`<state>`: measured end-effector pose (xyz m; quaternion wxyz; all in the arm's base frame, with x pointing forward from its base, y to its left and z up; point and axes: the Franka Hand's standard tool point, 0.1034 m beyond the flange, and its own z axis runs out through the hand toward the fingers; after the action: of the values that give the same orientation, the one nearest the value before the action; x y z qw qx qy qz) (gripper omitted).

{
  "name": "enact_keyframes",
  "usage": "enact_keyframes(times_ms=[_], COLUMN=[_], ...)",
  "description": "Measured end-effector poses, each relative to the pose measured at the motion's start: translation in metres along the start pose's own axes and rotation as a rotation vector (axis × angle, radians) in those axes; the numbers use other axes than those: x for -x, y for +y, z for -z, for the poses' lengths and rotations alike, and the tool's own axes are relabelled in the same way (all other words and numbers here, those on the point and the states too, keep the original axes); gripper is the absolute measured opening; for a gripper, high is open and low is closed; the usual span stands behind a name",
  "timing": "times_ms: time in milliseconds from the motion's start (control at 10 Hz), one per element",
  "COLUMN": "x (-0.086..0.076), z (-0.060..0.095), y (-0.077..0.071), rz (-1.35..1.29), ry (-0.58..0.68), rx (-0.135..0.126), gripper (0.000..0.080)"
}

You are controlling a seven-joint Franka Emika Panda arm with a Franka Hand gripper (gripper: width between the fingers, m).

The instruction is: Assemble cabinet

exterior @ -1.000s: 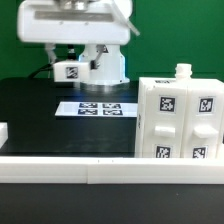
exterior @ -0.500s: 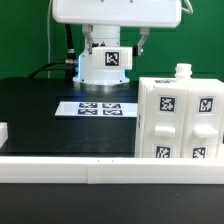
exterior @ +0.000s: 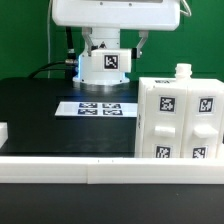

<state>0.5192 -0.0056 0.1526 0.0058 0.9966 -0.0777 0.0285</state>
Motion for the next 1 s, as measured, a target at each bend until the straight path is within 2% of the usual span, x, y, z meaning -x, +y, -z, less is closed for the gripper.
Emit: enact_keyframes(times_ms=[100, 200, 300, 600, 700, 1000], x=[-0.002, -0.013, -0.023, -0.039, -0.039, -0.038], z=[0.006, 0.016, 0.021, 0.025, 0.02, 0.019], y=[-0.016, -0.037, -0.052, -0.09, -0.101, -0.1], rz=[-0.02, -0.042, -0.051, -0.115, -0.12, -0.107], ry=[-0.016, -0.021, -0.014, -0.008, -0.01, -0.012], rx=[-0.001, -0.003, -0.005, -0.005, -0.003, -0.002], gripper=[0.0566, 0.0566, 0.0566, 0.0566, 0.0566, 0.0566])
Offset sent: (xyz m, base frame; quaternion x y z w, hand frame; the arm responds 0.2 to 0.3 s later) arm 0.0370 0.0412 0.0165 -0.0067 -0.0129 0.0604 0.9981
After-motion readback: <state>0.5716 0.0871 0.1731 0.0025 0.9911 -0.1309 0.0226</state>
